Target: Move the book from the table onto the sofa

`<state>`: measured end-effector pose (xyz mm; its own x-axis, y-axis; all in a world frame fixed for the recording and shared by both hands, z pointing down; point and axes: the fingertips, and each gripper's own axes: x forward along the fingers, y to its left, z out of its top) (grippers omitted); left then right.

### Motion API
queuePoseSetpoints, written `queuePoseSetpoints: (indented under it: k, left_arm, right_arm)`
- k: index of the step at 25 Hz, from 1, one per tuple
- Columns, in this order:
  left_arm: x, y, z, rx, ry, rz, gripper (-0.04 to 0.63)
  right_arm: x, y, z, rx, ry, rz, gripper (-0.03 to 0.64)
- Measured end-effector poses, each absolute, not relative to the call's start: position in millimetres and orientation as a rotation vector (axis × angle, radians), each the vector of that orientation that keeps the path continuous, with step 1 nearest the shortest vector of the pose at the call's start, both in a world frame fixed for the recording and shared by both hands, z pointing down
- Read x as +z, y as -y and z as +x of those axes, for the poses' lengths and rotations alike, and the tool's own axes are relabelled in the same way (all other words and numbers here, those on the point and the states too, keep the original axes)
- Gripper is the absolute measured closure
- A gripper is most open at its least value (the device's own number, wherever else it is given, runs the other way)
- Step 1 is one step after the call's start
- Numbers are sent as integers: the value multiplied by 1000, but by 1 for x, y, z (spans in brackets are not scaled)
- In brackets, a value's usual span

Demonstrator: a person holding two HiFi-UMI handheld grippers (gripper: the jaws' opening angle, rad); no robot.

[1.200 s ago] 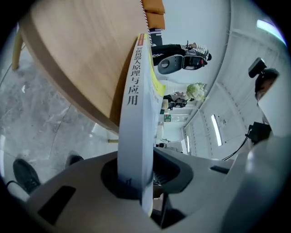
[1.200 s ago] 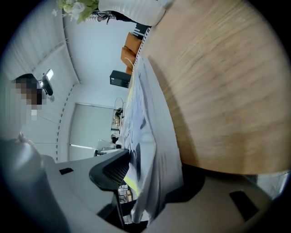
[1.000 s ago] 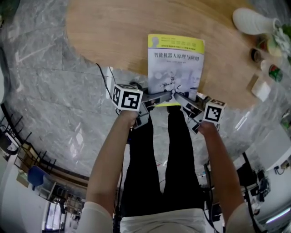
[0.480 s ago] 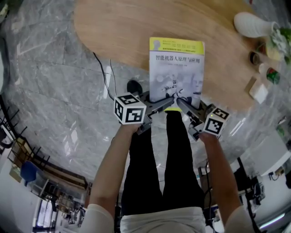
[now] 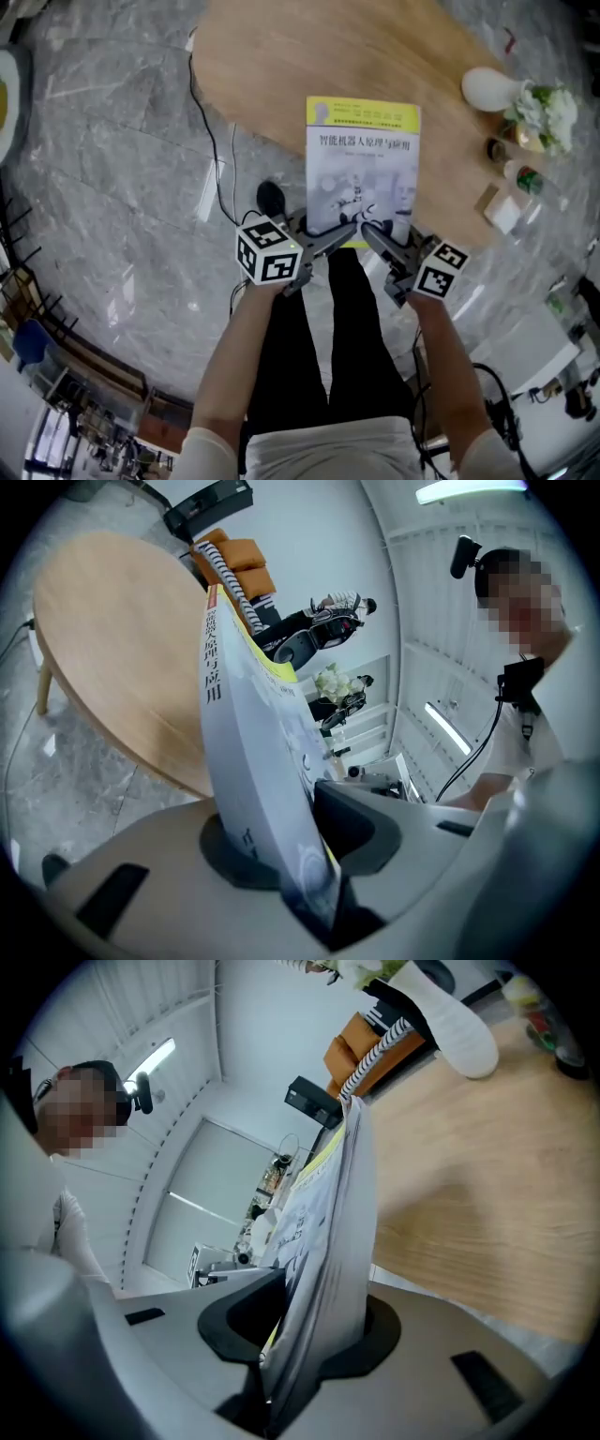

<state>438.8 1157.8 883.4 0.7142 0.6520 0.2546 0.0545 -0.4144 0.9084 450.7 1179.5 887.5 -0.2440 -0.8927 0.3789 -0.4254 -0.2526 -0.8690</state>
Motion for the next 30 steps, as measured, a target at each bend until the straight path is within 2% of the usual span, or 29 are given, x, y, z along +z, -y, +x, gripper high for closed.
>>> queuePoseSetpoints:
  k: [14,21,24,30]
  left_arm:
    - [681,-1139,425,586,-414,2047,495]
    - [574,-1112,396,491,-312,2074,492]
    - [533,-1069,371,459,-278,2072,492]
    - [517,-1049,356,432,-208,2091,492]
  right_arm:
    - [687,-1159,441,-1445,-1842,-1516,492]
    - [581,-1131,415,-1472,-1997,-1433,492]
    - [541,-1087,391,-1484,-2036,-1418,492]
    - [527,-1066,378,-1468,-2119,-1348,492]
